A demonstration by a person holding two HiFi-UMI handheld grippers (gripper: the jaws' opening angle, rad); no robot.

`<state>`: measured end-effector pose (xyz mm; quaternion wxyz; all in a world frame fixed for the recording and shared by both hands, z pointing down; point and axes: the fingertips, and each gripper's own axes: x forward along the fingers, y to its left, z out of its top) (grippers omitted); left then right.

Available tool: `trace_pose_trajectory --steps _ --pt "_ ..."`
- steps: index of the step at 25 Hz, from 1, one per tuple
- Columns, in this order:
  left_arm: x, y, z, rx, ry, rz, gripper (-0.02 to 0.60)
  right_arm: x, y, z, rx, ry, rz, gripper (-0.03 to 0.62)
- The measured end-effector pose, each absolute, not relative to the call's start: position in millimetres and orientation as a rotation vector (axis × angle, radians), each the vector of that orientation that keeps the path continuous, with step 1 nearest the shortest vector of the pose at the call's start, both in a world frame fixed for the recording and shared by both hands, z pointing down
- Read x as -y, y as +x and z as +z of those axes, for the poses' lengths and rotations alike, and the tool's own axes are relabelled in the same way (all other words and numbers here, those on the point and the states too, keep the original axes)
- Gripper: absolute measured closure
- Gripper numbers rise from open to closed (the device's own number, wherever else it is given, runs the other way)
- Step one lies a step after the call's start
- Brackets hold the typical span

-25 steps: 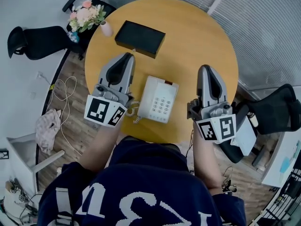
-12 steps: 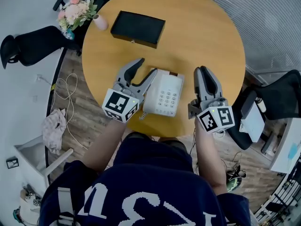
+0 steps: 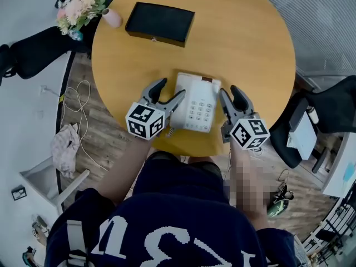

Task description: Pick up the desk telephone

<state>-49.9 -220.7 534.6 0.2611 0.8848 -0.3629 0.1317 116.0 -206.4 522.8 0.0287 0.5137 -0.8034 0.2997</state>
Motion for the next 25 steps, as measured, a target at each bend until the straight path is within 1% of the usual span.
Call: trace_pose_trajectory --steps 5,14,18,25 --pt "205 -47 550 0.945 2.323 0.366 0.262 193 103 559 2.420 1.480 1.027 0.365" --pt "182 -42 592 0.800 2.013 0.280 0.239 168 88 600 2.331 1.367 1.205 0.349" --pt "175 -33 593 0.682 2.015 0.310 0.239 162 85 602 2.327 1.328 1.235 0.347" --pt "174 -30 602 0.629 1.958 0.343 0.236 149 75 616 2.301 1.261 1.340 0.342"
